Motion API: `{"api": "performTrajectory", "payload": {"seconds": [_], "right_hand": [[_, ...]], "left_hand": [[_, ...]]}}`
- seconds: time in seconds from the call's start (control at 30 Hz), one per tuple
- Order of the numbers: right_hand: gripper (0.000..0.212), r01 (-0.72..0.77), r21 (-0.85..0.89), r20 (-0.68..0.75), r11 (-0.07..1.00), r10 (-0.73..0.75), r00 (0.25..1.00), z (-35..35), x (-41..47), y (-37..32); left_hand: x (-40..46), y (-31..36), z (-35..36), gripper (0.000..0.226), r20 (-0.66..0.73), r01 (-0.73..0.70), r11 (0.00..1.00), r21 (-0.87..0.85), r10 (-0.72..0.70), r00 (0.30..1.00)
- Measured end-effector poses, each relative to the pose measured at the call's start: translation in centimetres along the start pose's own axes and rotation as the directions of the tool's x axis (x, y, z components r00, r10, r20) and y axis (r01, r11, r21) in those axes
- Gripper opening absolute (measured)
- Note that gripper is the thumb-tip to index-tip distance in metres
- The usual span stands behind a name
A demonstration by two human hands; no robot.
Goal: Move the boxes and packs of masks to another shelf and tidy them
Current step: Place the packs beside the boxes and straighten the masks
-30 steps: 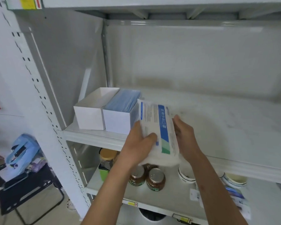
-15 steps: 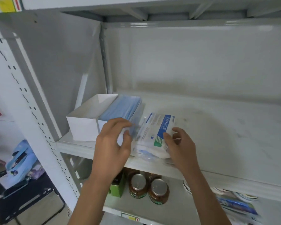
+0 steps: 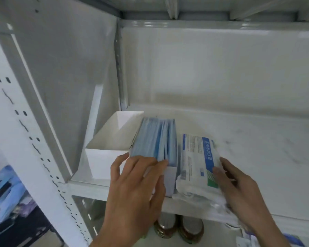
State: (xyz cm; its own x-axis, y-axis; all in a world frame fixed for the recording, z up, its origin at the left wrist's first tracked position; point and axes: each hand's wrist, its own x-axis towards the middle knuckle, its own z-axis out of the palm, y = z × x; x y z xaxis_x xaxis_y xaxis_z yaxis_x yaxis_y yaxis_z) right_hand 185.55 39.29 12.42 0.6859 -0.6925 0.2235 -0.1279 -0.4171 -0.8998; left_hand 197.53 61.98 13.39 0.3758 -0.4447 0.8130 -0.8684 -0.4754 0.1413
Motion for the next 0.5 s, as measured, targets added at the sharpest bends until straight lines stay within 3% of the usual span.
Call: {"api": "performTrajectory", "payload": {"seconds": [0.07,0.17,0.23,0.37,0.5], "right_hand": [[0.045,-0.056,-0.026,-0.018,0.998,0.055,0.998,0.0,0.1,0.0],[0.05,-0.101,-0.024,-0.05,0.995,0.1,0.994,-0.2,0.0,-0.4],[0.049,-0.108,-0.01,-0.073,0.994,0.107,0.992,-0.1,-0.1,-0.8],[0.039,-0.089,0.028,-0.068,0.996,0.09,0.994,0.0,-0.1,-0.9],[0.047,-0.087,0.05,-0.055,0.995,0.09,0.994,-0.3,0.3,-0.4]], "left_hand": [[0.5,-0.4,-0.4,0.026,-0.002,0.02,0.999,-0.039,-0.021,1.0],[2.5,-0.4,-0.8,0.024,0.011,0.029,0.988,-0.154,-0.028,1.0],[4.5,0.3,-0.6,0.032,0.127,0.051,0.977,-0.206,-0.025,0.992],[6.4,0.9,-0.1,0.051,0.375,0.058,0.992,-0.111,-0.013,0.927],[5.6,-0.1,-1.1,0.051,0.376,0.075,0.994,-0.083,-0.038,0.926]]}}
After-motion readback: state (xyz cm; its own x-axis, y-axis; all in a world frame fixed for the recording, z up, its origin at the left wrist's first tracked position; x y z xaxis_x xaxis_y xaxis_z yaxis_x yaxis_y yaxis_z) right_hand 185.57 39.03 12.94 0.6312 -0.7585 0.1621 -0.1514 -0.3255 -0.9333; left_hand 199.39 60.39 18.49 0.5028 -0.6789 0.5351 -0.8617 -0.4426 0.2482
